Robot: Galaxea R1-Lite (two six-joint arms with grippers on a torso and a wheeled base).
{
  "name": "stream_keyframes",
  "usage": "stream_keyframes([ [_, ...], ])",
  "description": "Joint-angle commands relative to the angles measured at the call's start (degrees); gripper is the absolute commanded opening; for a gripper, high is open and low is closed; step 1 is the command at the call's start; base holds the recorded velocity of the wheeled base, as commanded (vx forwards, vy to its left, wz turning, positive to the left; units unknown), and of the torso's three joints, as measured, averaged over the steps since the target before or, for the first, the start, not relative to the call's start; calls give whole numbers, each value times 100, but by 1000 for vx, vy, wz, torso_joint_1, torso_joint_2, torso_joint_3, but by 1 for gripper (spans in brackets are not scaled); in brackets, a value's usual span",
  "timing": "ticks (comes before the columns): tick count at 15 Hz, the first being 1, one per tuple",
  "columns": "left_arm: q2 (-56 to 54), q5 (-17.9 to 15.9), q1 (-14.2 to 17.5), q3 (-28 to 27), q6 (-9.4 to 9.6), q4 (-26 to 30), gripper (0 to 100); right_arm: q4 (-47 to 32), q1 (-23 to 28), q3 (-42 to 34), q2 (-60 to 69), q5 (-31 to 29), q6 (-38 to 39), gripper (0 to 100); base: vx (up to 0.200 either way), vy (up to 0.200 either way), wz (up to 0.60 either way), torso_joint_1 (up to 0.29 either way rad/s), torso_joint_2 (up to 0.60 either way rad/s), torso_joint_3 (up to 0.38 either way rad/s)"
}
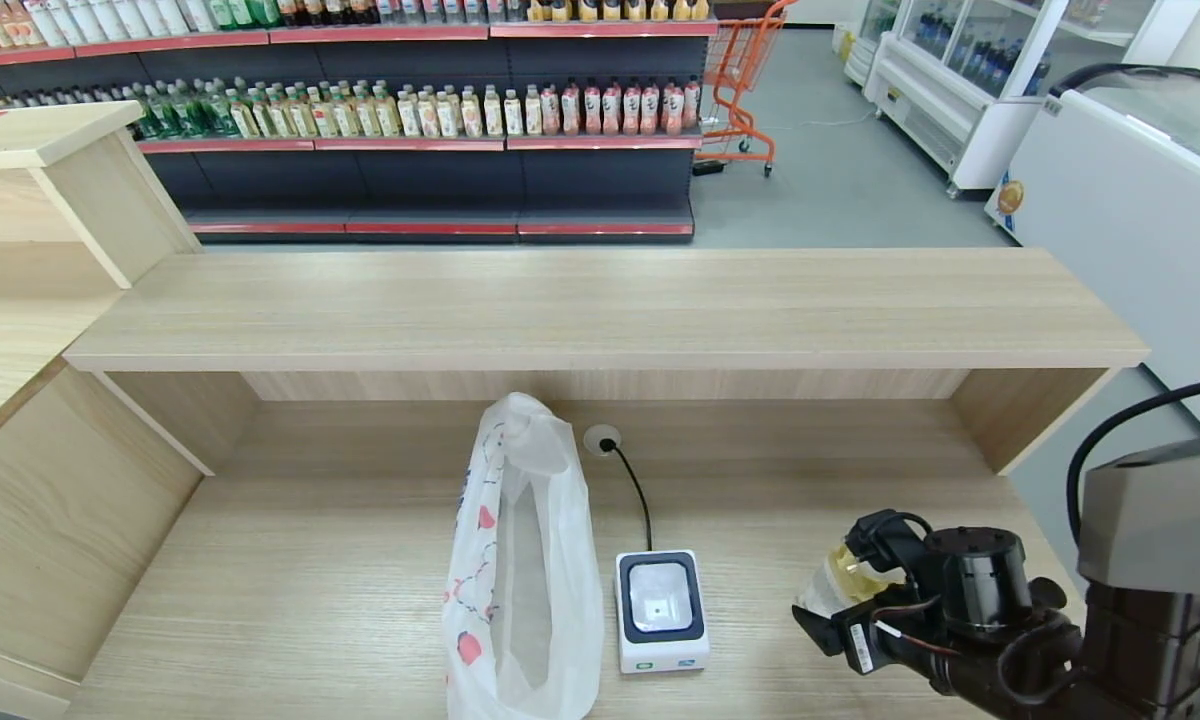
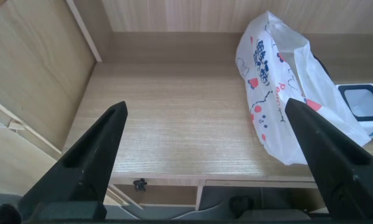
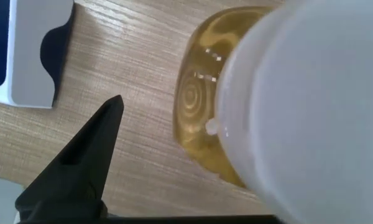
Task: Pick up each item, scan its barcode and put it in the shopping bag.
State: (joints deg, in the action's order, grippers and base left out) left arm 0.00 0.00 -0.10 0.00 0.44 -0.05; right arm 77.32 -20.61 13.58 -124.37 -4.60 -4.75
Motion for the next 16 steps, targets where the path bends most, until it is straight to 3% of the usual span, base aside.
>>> stream_keyframes([
  [1, 9, 0, 1, 0, 0, -4, 100, 353, -118, 4, -527, 3, 1, 100, 0, 0, 0, 0, 0, 0],
  [12, 0, 0, 1, 0, 0, 5, 100, 1180, -250, 690, -923, 11, -8, 100, 0, 0, 0, 0, 0, 0],
  [13, 0, 0, 1, 0, 0, -4, 100, 1268, -259, 707, -1002, 20, -17, 0, 0, 0, 0, 0, 0, 0],
  [16, 0, 0, 1, 0, -9, -4, 100, 1268, -312, 707, -1063, 11, -43, 0, 0, 0, 0, 0, 0, 0],
])
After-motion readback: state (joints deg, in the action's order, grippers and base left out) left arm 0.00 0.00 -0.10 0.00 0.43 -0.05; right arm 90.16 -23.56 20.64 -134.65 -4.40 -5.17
